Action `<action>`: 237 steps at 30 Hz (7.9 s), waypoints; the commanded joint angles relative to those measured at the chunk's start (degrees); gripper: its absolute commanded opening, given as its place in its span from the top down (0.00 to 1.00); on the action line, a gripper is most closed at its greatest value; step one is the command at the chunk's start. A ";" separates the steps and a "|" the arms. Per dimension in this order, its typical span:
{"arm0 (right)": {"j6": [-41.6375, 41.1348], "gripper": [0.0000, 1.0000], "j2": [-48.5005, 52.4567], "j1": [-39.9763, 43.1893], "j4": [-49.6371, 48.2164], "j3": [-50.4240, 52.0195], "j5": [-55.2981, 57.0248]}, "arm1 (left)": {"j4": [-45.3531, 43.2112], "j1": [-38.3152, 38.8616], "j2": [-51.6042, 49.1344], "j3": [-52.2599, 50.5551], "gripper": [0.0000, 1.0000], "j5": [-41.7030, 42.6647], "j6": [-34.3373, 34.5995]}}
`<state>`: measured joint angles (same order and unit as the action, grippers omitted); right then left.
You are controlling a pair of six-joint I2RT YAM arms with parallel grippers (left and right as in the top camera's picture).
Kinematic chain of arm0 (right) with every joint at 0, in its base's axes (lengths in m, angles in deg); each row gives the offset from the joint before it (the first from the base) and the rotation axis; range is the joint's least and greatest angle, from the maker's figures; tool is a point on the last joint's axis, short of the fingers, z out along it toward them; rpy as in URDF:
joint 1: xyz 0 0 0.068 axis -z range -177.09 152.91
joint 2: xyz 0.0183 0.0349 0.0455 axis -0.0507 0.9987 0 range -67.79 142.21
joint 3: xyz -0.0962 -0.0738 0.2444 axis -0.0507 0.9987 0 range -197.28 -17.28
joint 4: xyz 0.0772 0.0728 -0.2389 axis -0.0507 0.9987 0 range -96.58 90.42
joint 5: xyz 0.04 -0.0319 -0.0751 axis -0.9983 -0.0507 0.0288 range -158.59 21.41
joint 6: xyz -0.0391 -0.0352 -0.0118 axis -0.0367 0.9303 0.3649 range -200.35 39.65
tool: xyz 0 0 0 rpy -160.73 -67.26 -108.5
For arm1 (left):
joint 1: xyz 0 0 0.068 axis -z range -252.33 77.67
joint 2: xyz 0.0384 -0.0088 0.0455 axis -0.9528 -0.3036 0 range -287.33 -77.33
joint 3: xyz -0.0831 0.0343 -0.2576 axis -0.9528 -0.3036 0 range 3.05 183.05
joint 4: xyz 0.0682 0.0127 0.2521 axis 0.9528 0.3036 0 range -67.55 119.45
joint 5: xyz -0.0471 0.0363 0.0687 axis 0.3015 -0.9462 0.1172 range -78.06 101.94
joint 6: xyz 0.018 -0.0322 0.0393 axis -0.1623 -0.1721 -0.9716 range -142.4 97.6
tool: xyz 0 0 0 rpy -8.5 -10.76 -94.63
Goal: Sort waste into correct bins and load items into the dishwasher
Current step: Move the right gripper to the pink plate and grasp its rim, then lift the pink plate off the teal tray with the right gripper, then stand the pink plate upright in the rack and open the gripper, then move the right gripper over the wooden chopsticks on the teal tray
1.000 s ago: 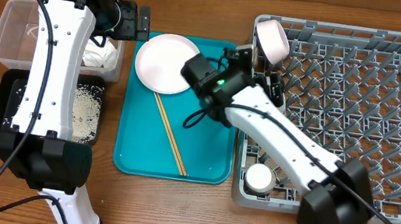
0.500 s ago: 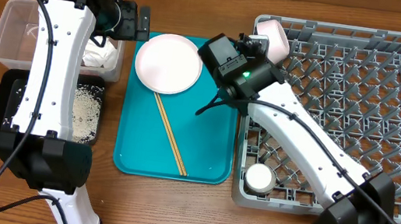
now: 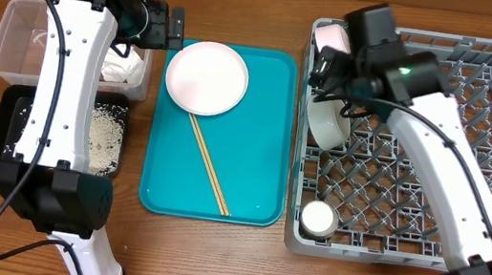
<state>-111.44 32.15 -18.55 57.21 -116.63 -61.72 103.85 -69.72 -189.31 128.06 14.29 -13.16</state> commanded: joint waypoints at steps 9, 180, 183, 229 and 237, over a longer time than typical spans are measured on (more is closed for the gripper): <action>2.12 0.10 -1.55 -2.75 -11.65 -0.68 -16.70 | -0.04 0.04 0.22 0.76 0.00 0.81 0.20; 12.11 0.07 3.08 -18.49 -12.61 10.25 -9.94 | -4.02 -2.27 0.13 0.76 0.00 1.70 0.17; 12.96 0.09 3.39 -18.60 -12.31 10.25 -9.97 | -4.02 -2.27 0.13 0.76 0.00 1.70 0.17; 30.53 0.32 19.78 -29.14 -22.91 14.23 -8.90 | -4.02 -2.27 0.13 0.76 0.00 1.70 0.17; 30.51 0.21 19.78 -29.18 -25.90 14.16 -8.96 | -4.02 -2.27 0.13 0.76 0.00 1.68 0.17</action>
<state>-81.44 51.87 -47.44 32.47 -102.38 -71.05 99.99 -72.05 -189.31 128.06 15.38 -13.16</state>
